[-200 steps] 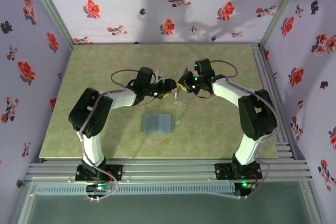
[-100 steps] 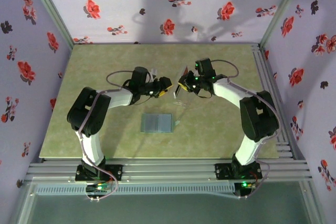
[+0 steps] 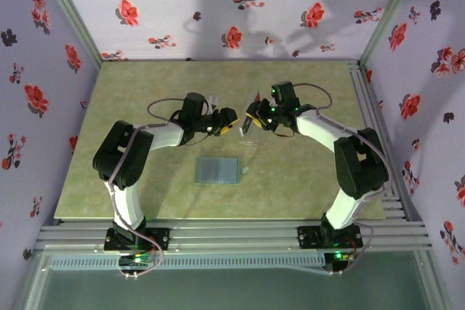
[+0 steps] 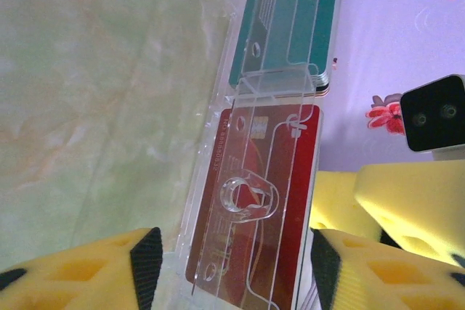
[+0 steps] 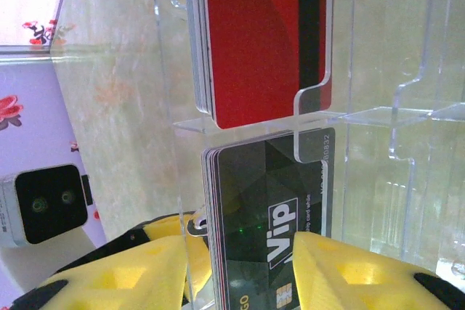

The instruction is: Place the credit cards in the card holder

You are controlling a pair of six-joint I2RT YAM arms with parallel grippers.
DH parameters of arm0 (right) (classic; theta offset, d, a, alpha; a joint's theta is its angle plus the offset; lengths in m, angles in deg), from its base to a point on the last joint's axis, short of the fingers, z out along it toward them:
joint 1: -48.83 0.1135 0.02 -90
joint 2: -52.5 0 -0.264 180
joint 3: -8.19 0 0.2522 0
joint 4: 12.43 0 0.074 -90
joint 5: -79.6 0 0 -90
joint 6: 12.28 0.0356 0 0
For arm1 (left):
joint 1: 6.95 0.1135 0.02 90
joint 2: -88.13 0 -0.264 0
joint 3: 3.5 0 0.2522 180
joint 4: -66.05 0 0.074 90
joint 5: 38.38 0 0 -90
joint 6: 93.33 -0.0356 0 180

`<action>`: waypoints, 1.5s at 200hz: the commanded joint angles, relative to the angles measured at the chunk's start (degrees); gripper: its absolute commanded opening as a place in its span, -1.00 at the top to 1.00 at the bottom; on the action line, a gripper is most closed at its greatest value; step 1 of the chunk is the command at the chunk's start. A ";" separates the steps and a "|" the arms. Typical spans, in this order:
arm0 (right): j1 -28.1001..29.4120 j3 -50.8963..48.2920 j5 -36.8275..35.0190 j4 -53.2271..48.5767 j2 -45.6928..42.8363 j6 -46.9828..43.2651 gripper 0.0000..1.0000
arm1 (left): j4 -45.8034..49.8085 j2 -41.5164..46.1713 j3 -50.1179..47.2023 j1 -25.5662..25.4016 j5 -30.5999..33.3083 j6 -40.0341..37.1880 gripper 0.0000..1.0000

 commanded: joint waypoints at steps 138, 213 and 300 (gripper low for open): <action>2.99 -0.55 0.79 4.31 1.22 2.08 0.42 | 0.02 0.94 -1.21 -1.77 -1.66 0.45 0.38; 2.89 -0.40 0.28 3.31 -0.50 0.72 0.39 | -0.30 1.04 -2.18 -1.73 -1.32 0.82 0.39; 2.12 0.14 1.01 1.21 -1.84 -0.79 0.73 | -0.33 0.54 -1.61 -1.73 -1.67 1.35 0.38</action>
